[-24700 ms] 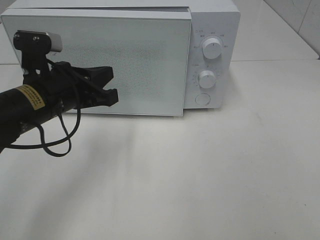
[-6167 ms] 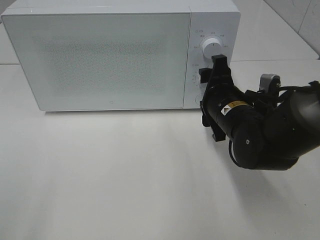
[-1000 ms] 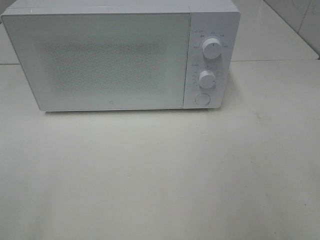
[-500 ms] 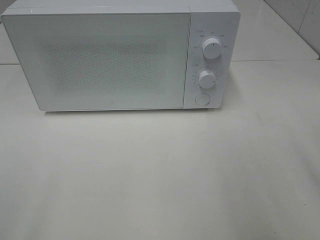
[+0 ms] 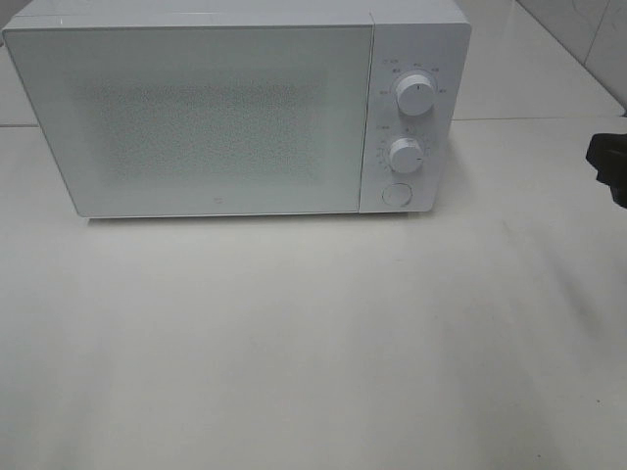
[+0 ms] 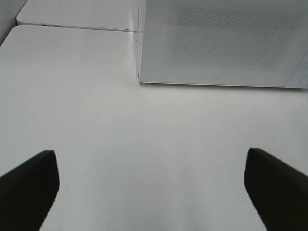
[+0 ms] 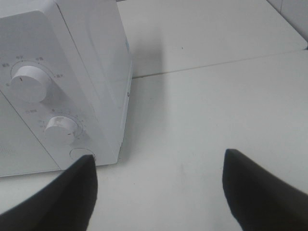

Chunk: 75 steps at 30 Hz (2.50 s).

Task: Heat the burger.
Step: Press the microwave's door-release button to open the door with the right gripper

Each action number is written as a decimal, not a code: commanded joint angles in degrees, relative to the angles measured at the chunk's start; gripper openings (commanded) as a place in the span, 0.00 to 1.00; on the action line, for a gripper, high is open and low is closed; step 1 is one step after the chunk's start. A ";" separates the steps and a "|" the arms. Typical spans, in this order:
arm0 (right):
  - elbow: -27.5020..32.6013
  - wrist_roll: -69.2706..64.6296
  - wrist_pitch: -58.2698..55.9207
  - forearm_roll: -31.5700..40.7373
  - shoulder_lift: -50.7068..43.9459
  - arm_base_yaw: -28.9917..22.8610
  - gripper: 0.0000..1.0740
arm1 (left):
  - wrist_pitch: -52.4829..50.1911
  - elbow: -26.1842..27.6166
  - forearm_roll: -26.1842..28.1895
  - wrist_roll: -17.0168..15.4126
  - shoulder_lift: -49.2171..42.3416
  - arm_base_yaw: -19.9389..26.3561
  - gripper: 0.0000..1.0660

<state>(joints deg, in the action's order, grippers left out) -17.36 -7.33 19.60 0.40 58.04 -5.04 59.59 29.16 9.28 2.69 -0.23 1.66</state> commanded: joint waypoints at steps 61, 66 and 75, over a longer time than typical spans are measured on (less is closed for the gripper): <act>5.16 -3.32 42.80 37.76 26.70 -39.88 0.60 | -0.69 -0.29 0.29 -0.06 -1.15 0.11 0.94; 5.16 -20.05 42.11 37.70 26.70 -39.88 0.54 | -0.69 -0.29 0.29 -0.06 -1.15 0.11 0.94; 5.16 -47.78 41.37 37.18 26.70 -39.88 0.38 | -0.69 -0.29 0.29 -0.06 -1.15 0.11 0.94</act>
<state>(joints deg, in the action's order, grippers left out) -11.75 -52.94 60.96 38.27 84.80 -44.63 59.59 29.16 9.28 2.69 -0.23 1.66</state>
